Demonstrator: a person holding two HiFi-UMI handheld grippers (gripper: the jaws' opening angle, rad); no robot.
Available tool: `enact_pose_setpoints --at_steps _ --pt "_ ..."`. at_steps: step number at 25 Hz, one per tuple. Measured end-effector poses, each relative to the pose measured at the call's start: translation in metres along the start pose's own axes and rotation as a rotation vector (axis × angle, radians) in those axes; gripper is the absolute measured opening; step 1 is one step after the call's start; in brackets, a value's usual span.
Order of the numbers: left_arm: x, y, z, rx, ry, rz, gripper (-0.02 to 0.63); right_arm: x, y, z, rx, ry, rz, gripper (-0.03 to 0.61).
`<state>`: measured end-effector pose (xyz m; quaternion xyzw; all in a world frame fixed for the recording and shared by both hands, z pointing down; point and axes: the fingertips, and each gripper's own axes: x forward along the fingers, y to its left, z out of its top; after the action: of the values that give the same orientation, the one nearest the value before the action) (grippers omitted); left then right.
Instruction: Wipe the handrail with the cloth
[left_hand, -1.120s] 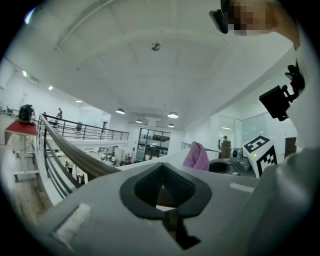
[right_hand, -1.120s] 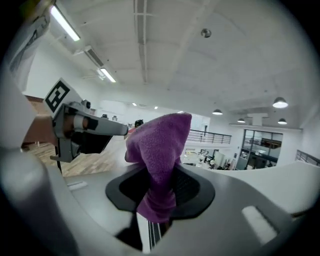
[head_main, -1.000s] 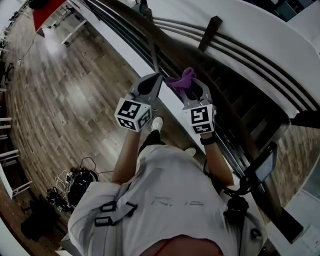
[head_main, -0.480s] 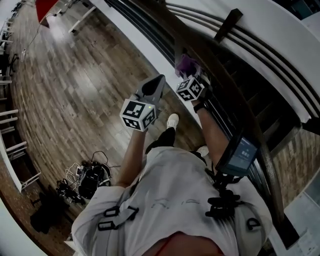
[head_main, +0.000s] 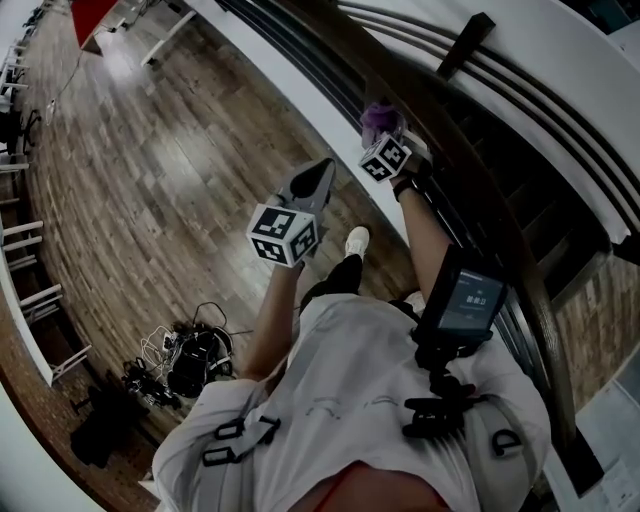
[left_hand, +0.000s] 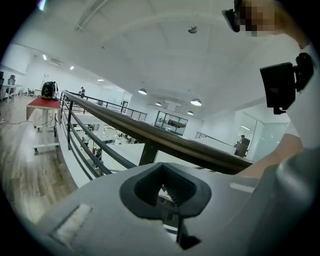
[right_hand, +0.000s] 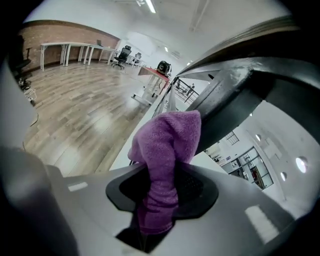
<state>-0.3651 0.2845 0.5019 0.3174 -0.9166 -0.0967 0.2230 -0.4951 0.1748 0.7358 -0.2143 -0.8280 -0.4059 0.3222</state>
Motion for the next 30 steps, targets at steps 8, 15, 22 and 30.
enact_pose_setpoints --at_steps 8,15,22,30 --pt "0.013 -0.02 -0.001 0.006 0.001 -0.058 0.0 -0.008 0.011 -0.026 0.024 0.033 0.022 0.12" --pt "0.018 -0.049 0.004 0.024 -0.006 -0.116 0.0 -0.022 0.013 -0.05 0.021 0.059 0.018 0.121" --pt "0.023 -0.067 0.01 0.04 -0.018 -0.15 0.0 -0.043 0.018 -0.076 0.051 0.086 0.007 0.123" --pt "0.031 -0.091 0.01 0.057 -0.027 -0.203 0.0 -0.061 0.023 -0.103 0.077 0.11 -0.007 0.124"
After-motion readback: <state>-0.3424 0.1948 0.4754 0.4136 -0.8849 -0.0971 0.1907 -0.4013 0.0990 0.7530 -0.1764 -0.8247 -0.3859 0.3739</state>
